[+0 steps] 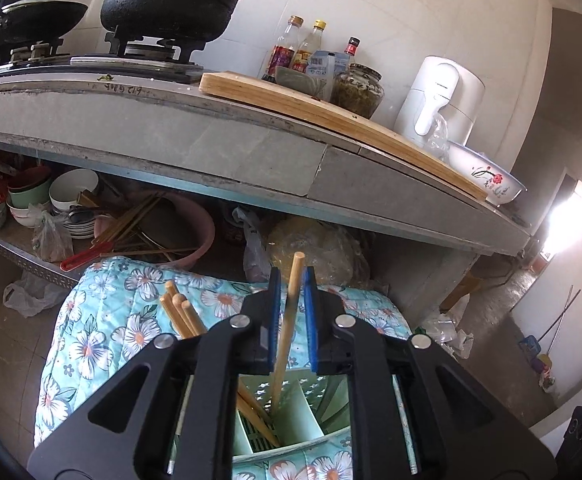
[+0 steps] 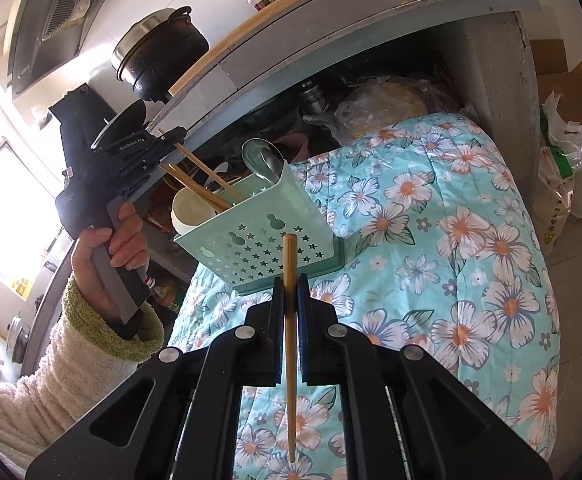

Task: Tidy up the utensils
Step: 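Lower the left tool's chopstick into the holder and open it while the right tool holds its chopstick, then lower the right tool's chopstick into the green holder and open the right tool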

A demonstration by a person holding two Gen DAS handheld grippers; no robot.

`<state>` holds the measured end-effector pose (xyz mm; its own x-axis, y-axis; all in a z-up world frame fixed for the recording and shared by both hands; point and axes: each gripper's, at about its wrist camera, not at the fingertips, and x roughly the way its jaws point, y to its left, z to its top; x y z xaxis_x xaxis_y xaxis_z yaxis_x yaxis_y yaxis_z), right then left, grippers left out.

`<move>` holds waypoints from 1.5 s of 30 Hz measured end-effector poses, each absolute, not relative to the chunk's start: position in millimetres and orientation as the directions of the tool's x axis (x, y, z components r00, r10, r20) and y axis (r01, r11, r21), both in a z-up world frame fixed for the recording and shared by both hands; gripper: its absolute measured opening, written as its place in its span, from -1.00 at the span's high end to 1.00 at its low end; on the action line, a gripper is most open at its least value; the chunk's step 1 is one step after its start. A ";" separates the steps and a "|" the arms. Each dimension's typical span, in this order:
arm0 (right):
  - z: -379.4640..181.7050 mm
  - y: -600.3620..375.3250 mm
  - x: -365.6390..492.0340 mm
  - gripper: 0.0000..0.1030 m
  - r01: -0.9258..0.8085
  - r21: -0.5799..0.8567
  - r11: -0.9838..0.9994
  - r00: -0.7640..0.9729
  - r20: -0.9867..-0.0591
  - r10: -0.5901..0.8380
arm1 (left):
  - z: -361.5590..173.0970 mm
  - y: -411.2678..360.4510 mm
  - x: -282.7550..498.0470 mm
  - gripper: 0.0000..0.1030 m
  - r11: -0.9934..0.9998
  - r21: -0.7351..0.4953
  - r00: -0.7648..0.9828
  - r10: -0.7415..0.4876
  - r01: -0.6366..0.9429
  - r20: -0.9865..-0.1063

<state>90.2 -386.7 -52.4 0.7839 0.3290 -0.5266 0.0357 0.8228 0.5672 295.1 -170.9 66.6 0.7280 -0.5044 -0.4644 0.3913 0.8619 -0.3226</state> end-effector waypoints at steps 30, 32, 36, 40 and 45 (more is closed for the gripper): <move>44.6 -337.0 121.4 0.87 -0.099 0.407 0.908 0.845 -0.448 0.293 | 54.0 -79.8 174.1 -0.65 0.909 -0.176 0.738 -0.411 0.379 -0.535; 63.3 -331.4 129.9 0.87 -0.116 0.375 0.920 0.862 -0.423 0.281 | 40.8 -66.2 169.7 -0.65 0.916 -0.186 0.730 -0.396 0.356 -0.556; 99.5 -321.4 148.4 0.88 -0.136 0.326 0.936 0.892 -0.370 0.258 | 14.0 -40.3 162.5 -0.66 0.933 -0.197 0.713 -0.359 0.302 -0.602; 131.9 -315.4 168.6 0.87 -0.137 0.283 0.949 0.921 -0.316 0.227 | -7.3 -17.4 153.4 -0.66 0.950 -0.173 0.712 -0.310 0.261 -0.630; 157.7 -310.9 196.9 0.87 -0.128 0.249 0.960 0.944 -0.266 0.194 | -31.4 9.8 143.0 -0.66 0.962 -0.178 0.693 -0.274 0.209 -0.666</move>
